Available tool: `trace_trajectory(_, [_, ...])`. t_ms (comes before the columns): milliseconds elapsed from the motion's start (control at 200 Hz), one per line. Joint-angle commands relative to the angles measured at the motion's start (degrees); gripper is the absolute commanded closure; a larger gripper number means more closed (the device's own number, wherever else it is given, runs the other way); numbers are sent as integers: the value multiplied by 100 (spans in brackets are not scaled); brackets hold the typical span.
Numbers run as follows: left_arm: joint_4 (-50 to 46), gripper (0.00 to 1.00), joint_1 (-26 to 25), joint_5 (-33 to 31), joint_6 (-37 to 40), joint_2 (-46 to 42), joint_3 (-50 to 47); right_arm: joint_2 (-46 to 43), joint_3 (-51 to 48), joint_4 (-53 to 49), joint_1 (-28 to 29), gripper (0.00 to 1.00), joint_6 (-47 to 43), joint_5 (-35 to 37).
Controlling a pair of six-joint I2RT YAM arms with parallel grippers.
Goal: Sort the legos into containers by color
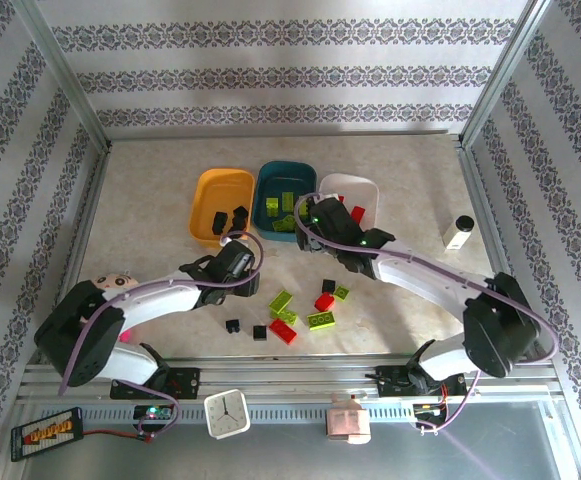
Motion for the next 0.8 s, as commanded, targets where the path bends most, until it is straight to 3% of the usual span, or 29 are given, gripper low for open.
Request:
trace_trajectory(0, [93,39,126,-214,4,160,87,-394,-257,127,9,30,145,161])
trace_trajectory(450, [350,72,196,202,-87,335,2,-993,-595,88,-6,30,212,329])
trace_trajectory(620, [75,74,422,269,1,-370,348,-1066,-743,118,4,30,325,277])
trace_trajectory(795, [-20,73,1224,531,136,-523,1096,-1109,-901,143,16,30,399,241])
